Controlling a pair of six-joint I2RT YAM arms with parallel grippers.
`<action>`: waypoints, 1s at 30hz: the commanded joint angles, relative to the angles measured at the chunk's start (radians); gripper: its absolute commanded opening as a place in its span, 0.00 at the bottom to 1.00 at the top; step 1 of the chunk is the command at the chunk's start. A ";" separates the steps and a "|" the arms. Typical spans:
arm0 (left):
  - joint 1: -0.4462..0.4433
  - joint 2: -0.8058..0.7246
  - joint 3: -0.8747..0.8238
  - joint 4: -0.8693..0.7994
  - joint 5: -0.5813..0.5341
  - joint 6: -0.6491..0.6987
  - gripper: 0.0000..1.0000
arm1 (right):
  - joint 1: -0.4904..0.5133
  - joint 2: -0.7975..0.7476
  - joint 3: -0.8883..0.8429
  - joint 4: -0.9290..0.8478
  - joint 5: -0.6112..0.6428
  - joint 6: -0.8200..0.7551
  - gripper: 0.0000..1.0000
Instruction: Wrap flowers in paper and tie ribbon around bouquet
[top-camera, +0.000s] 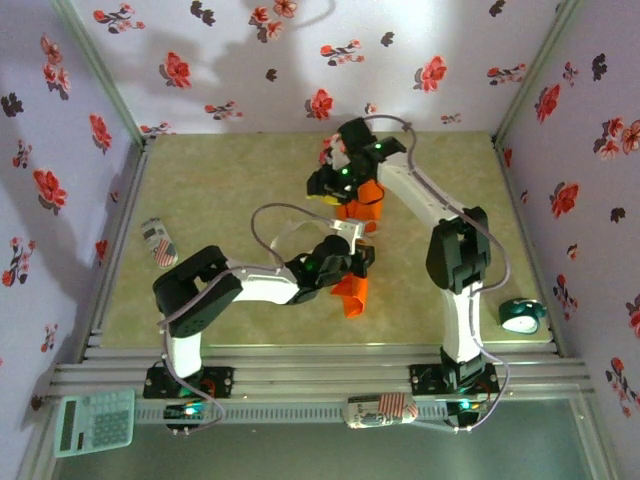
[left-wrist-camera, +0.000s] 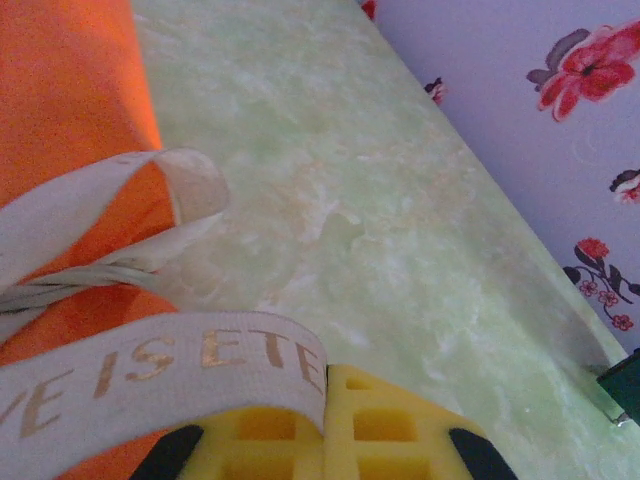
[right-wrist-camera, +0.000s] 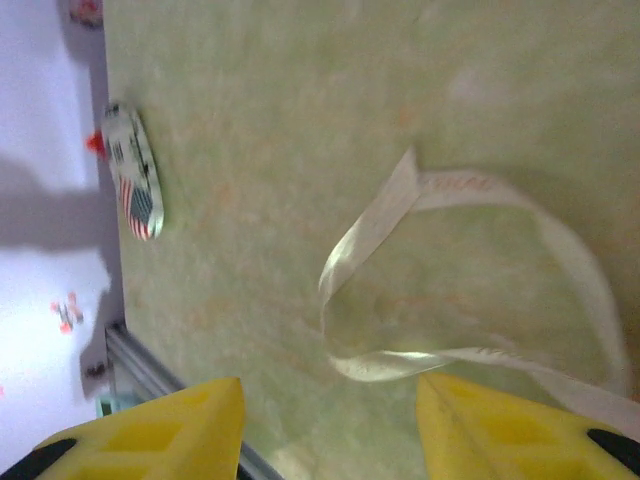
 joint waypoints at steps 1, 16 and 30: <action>0.040 -0.066 0.060 -0.083 0.052 -0.053 0.00 | -0.055 -0.094 0.000 0.013 0.116 0.088 0.50; 0.309 -0.059 0.319 -0.576 0.371 -0.254 0.00 | 0.063 -0.691 -0.725 0.233 0.663 0.549 0.36; 0.469 0.138 0.494 -0.691 0.660 -0.402 0.00 | 0.391 -0.394 -0.692 0.334 0.815 0.868 0.40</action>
